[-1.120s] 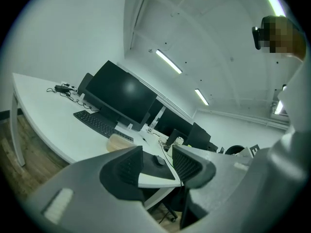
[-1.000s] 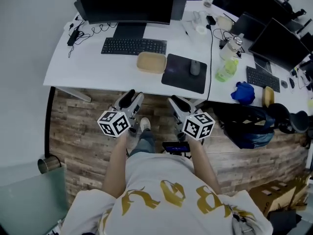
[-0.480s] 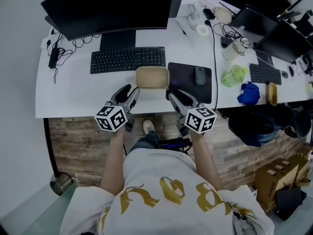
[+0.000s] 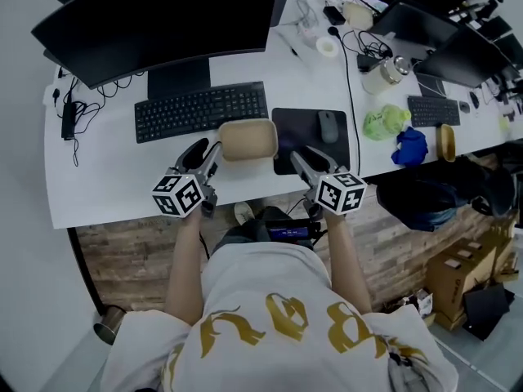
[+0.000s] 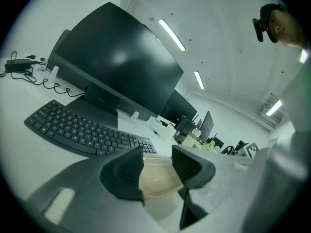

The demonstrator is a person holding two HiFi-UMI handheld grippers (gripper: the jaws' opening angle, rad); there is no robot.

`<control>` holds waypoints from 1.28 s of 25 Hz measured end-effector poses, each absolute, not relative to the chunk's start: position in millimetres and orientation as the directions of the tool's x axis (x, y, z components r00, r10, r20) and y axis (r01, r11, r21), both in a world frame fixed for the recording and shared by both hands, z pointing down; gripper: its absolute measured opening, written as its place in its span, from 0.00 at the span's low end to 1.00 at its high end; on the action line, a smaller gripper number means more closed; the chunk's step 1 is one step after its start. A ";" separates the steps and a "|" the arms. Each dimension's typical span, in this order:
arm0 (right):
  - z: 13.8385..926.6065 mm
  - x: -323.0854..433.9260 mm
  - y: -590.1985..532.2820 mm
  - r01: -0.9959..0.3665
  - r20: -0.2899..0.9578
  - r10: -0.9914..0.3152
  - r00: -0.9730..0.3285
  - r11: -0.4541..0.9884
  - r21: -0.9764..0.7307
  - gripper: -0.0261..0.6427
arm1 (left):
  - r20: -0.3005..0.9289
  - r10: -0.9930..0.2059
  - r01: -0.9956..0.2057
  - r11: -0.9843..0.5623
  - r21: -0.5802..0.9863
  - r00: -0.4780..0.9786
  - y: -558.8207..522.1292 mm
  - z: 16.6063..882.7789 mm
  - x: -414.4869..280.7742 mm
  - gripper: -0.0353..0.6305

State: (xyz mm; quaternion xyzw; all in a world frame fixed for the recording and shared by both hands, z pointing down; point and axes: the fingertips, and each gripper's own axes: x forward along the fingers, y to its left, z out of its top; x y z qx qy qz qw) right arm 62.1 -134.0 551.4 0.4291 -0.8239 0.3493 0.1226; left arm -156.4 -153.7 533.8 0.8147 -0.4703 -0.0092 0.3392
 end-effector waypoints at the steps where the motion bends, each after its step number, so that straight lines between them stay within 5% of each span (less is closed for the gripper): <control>1: 552.1 64.2 -135.1 -0.796 0.503 -0.626 -0.596 0.382 -0.469 0.29 | 0.305 -0.768 -0.759 -0.334 0.559 0.563 -155.9 534.8 -155.2 0.33; 8: 547.2 68.5 -146.2 -0.800 0.508 -0.623 -0.595 0.402 -0.445 0.30 | 0.329 -0.732 -0.758 -0.381 0.529 0.597 -162.7 535.9 -142.4 0.33; 32: 613.3 27.8 -114.8 -0.622 0.650 -0.205 -0.732 0.592 -0.513 0.30 | 0.432 -0.721 -0.802 -0.289 0.523 0.542 -187.6 583.5 -148.4 0.31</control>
